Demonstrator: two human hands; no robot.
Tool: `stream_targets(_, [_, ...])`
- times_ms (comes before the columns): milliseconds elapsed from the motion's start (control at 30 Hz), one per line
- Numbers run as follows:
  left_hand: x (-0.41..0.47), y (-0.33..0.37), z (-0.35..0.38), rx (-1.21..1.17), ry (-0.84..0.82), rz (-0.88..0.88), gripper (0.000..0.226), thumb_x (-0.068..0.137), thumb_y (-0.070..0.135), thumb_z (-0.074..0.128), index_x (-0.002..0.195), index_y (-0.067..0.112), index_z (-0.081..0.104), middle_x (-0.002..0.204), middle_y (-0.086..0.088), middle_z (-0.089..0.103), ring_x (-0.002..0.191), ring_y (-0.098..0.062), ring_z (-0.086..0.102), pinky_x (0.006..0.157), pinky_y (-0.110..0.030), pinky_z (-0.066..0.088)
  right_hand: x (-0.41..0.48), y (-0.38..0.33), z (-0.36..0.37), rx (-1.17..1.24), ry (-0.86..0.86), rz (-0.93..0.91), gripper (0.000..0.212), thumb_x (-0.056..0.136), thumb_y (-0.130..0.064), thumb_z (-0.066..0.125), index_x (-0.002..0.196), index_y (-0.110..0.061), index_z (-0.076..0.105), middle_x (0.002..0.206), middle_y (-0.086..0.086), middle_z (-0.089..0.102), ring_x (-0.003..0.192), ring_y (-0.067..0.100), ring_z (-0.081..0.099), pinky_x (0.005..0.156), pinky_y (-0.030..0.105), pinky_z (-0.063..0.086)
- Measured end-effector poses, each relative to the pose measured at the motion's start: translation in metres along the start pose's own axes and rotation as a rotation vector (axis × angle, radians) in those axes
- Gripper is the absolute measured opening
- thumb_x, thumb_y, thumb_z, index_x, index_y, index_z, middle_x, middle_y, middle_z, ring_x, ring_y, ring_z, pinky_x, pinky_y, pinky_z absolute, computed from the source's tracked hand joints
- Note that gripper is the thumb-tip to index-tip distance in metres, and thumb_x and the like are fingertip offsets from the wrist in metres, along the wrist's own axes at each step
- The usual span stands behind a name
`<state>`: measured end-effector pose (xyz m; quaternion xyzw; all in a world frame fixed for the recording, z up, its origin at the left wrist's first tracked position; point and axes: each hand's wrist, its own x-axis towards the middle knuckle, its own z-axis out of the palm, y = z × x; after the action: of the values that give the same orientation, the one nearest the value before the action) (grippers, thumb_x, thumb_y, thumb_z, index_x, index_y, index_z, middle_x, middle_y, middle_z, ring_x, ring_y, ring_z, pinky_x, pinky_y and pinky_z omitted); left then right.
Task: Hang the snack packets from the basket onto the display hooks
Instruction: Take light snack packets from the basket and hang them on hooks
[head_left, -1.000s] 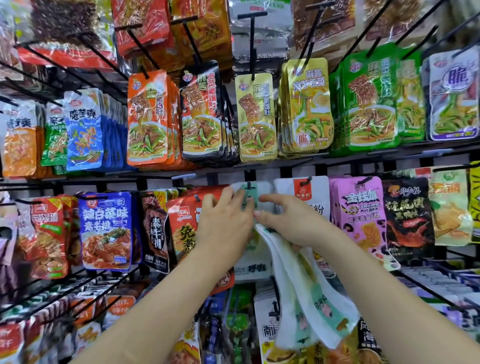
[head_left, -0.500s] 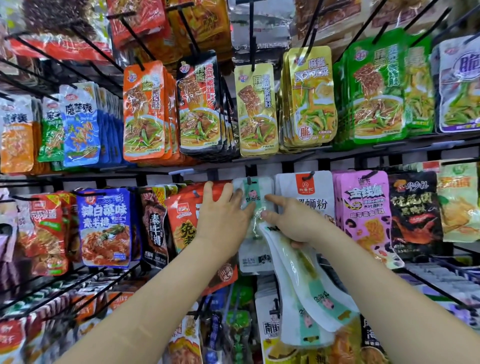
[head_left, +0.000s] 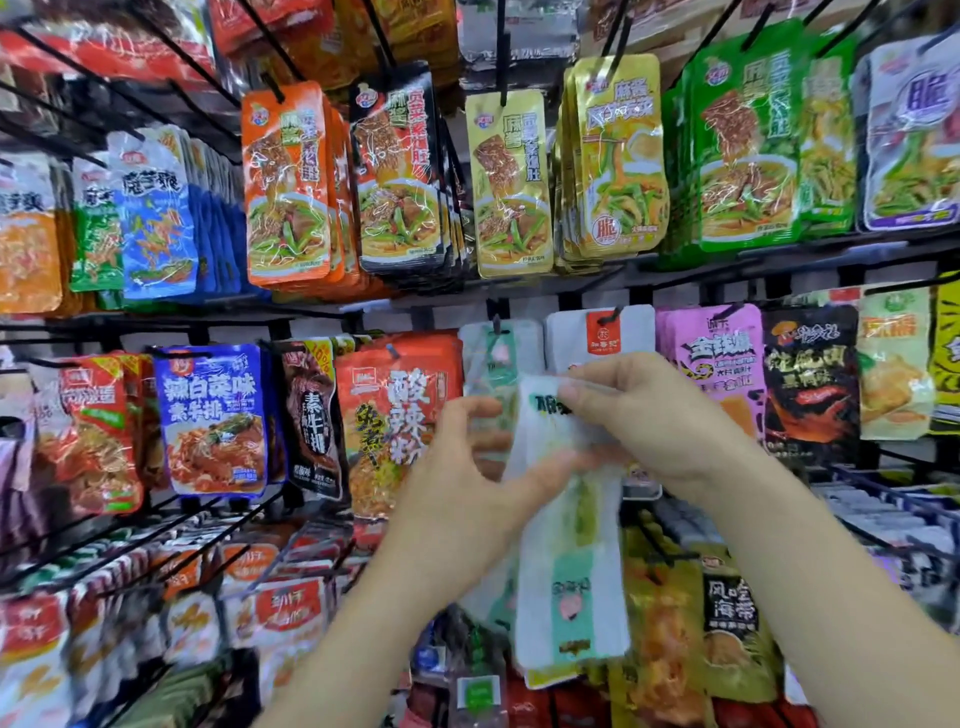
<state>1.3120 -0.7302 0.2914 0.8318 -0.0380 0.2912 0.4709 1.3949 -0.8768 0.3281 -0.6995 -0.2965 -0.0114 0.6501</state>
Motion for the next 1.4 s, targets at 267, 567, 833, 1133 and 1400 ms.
stream_targets(267, [-0.035, -0.016, -0.033, 0.045, 0.016, -0.078, 0.020, 0.071, 0.009, 0.082, 0.080, 0.023, 0.072, 0.073, 0.012, 0.073, 0.061, -0.004, 0.067, 0.051, -0.020, 0.052, -0.032, 0.006, 0.005, 0.371, 0.206, 0.048, 0.014, 0.098, -0.010, 0.052, 0.102, -0.011, 0.065, 0.101, 0.008, 0.063, 0.074, 0.014, 0.063, 0.041, 0.022, 0.052])
stream_targets(567, [-0.032, 0.002, -0.063, 0.787, -0.168, 0.294, 0.011, 0.078, 0.011, 0.064, 0.075, 0.020, 0.059, 0.062, 0.009, 0.063, 0.070, -0.013, 0.061, 0.061, -0.029, 0.048, -0.087, -0.006, 0.038, -1.133, -0.095, -0.325, 0.069, 0.089, -0.055, 0.054, 0.148, -0.042, 0.022, 0.149, -0.019, 0.034, 0.139, 0.009, 0.024, 0.112, 0.046, 0.028])
stream_targets(833, [-0.039, 0.015, -0.056, 0.177, 0.167, 0.253, 0.039, 0.062, 0.014, 0.088, 0.078, 0.035, 0.059, 0.068, 0.028, 0.061, 0.060, 0.005, 0.056, 0.055, -0.010, 0.042, -0.077, 0.020, 0.045, -0.625, -0.004, -0.448, 0.034, 0.083, -0.036, 0.071, 0.061, -0.019, 0.052, 0.053, -0.005, 0.041, 0.054, 0.016, 0.041, 0.055, 0.039, 0.039])
stream_targets(1133, [-0.040, 0.008, -0.052, -0.170, 0.346, -0.030, 0.028, 0.062, 0.023, 0.088, 0.072, 0.015, 0.063, 0.077, -0.017, 0.070, 0.058, -0.017, 0.062, 0.049, -0.032, 0.052, -0.082, 0.031, 0.042, -0.073, 0.053, -0.329, 0.046, 0.076, -0.033, 0.078, 0.075, 0.008, 0.059, 0.081, 0.038, 0.057, 0.062, 0.037, 0.057, 0.061, 0.049, 0.047])
stream_targets(1400, [-0.052, 0.006, -0.047, -0.158, 0.412, 0.127, 0.013, 0.071, 0.007, 0.080, 0.070, 0.012, 0.069, 0.068, -0.004, 0.070, 0.060, -0.013, 0.065, 0.053, -0.024, 0.056, -0.089, 0.034, 0.044, 0.152, 0.035, -0.230, 0.050, 0.080, -0.036, 0.076, 0.076, 0.011, 0.058, 0.082, 0.040, 0.056, 0.072, 0.022, 0.053, 0.070, 0.038, 0.040])
